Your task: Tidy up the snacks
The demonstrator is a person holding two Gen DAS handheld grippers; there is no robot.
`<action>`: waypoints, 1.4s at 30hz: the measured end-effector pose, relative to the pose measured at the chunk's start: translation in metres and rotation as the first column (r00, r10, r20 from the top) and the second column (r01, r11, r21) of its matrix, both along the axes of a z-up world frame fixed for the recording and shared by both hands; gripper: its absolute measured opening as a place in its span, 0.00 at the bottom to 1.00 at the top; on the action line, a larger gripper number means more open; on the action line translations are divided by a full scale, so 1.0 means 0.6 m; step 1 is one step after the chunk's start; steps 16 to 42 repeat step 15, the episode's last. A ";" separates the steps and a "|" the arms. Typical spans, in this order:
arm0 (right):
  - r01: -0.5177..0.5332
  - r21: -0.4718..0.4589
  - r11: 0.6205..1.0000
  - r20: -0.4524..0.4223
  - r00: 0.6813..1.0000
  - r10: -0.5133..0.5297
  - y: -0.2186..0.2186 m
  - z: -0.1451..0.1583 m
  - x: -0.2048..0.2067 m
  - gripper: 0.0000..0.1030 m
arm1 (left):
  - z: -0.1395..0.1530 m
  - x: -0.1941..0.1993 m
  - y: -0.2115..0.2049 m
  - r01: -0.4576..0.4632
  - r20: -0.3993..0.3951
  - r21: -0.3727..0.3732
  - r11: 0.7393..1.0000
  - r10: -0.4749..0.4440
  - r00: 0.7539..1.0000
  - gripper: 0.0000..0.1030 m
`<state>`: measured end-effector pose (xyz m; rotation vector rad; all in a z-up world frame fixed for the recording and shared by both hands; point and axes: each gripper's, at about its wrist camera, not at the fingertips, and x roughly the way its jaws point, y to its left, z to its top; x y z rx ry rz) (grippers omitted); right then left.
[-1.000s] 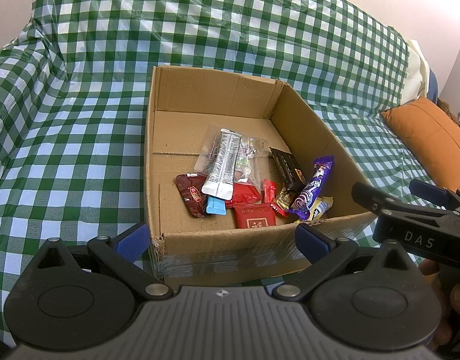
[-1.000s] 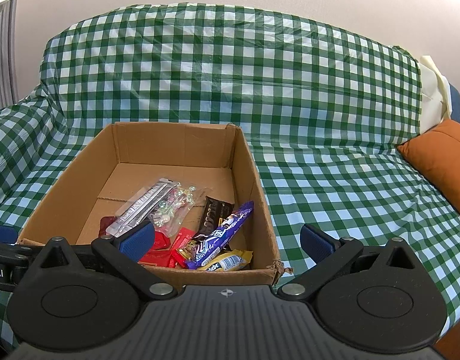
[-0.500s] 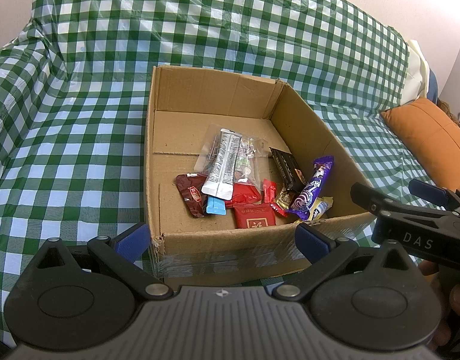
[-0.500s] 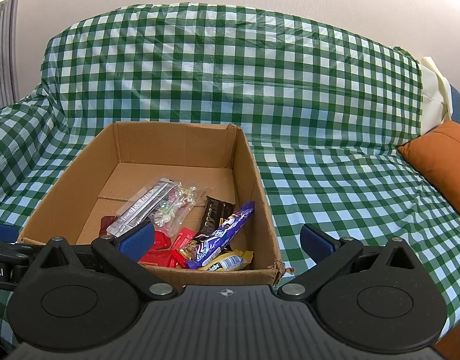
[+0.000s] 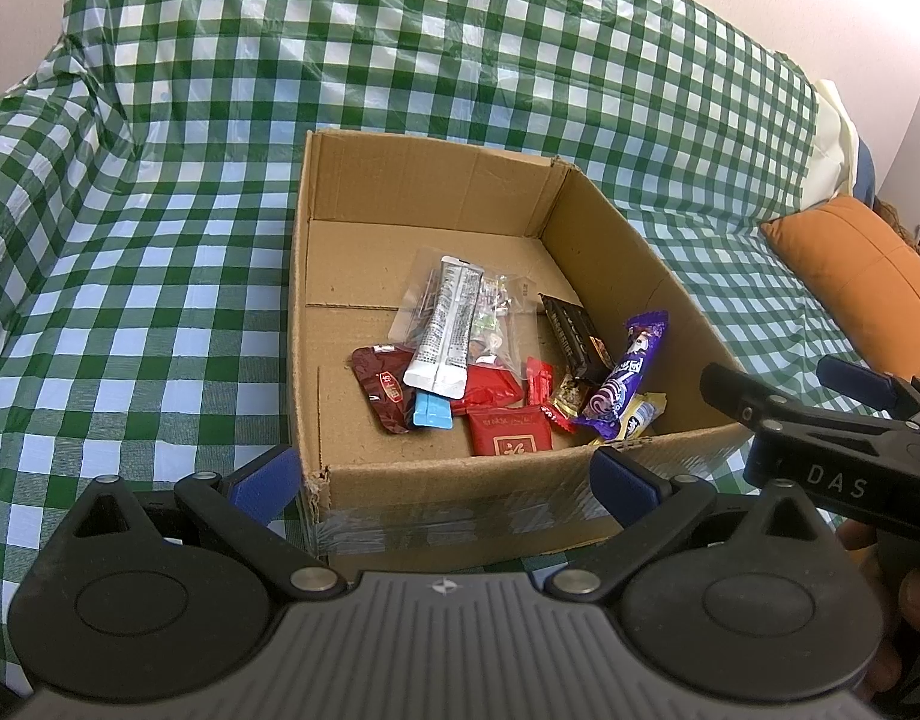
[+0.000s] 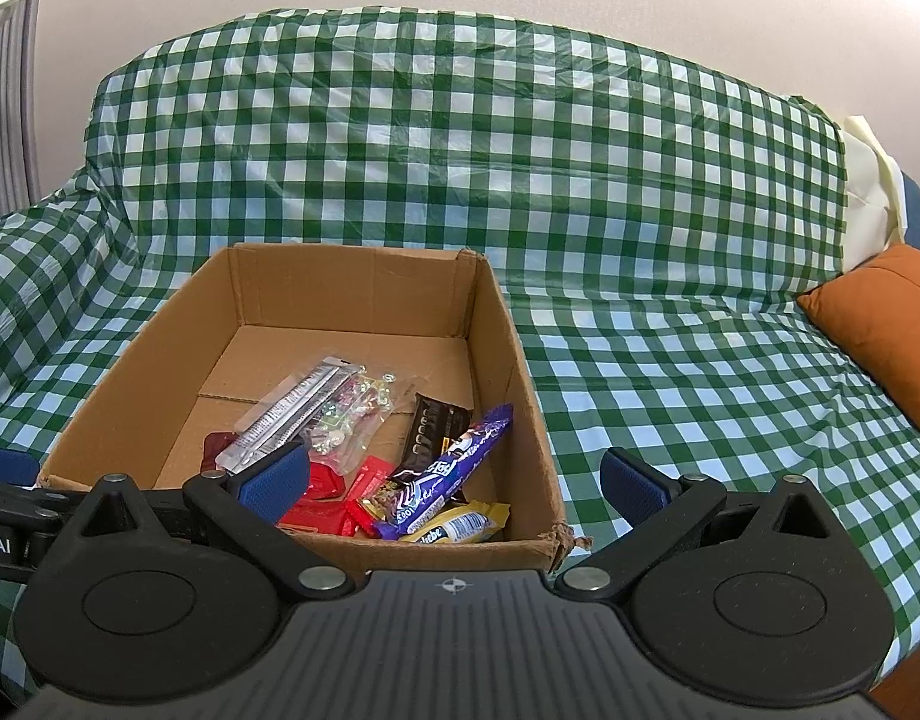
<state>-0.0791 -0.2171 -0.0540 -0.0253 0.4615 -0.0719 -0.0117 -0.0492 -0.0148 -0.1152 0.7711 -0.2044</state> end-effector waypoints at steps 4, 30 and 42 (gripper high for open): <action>-0.001 0.000 1.000 0.001 1.000 0.001 0.001 0.000 -0.001 0.99 | 0.000 0.000 0.000 0.000 0.001 0.002 1.000 0.000 1.000 1.00; -0.007 -0.001 1.000 0.005 1.000 0.007 0.001 0.001 0.000 0.99 | -0.001 -0.001 -0.002 0.003 0.006 0.001 1.000 -0.003 1.000 1.00; -0.007 -0.001 1.000 0.005 1.000 0.007 0.001 0.001 0.000 0.99 | -0.001 -0.001 -0.002 0.003 0.006 0.001 1.000 -0.003 1.000 1.00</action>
